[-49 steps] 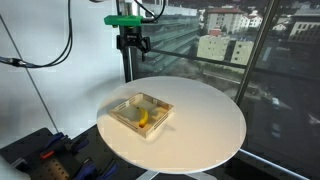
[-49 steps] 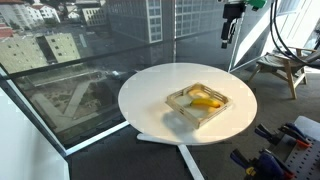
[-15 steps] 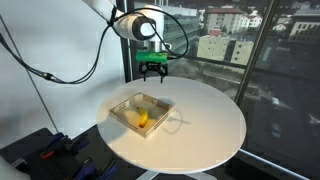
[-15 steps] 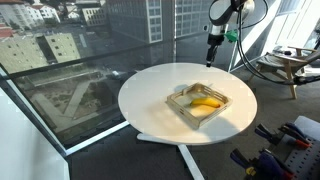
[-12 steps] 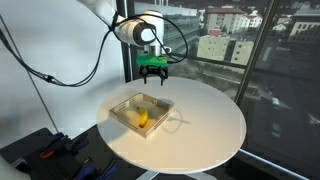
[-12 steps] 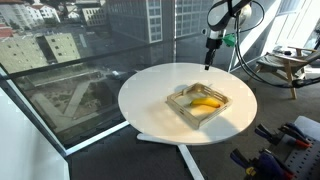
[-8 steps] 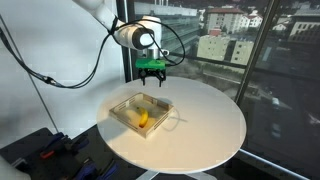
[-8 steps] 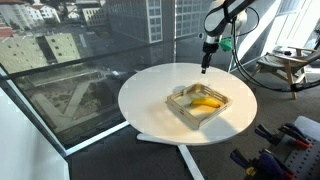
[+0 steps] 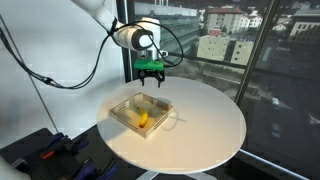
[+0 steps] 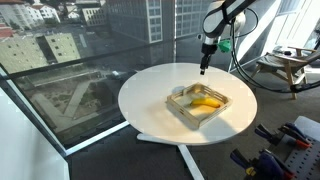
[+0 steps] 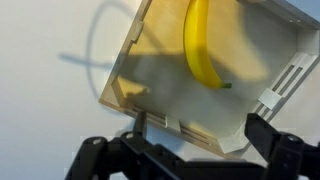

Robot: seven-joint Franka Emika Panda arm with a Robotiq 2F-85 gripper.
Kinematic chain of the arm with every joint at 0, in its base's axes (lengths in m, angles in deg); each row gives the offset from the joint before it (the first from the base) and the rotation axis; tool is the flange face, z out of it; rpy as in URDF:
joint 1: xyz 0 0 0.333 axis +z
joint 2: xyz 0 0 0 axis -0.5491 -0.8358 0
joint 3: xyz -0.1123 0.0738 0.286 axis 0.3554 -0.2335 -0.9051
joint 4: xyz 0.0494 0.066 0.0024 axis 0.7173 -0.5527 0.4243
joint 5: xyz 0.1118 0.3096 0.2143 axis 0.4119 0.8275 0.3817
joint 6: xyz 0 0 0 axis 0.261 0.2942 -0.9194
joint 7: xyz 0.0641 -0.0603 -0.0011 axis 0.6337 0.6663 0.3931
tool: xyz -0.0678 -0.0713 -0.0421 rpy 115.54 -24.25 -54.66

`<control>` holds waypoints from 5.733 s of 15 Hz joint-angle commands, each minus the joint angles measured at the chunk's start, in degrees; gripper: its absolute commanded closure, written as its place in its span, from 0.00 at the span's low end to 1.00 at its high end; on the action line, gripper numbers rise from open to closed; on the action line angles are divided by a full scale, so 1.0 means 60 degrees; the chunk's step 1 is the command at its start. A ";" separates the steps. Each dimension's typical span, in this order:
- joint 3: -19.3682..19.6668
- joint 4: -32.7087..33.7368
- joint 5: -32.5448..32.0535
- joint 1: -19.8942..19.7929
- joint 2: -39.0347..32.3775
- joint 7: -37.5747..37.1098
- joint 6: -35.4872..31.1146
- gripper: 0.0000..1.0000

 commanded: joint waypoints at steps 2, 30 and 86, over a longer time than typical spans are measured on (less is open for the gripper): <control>-0.0154 0.0013 -0.0091 -0.0141 0.0000 -0.0062 0.0017 0.00; -0.0632 0.0695 -0.0824 -0.0063 -0.0939 0.0827 0.0385 0.00; -0.0534 0.1168 -0.2200 0.0016 -0.3635 0.2113 -0.2361 0.00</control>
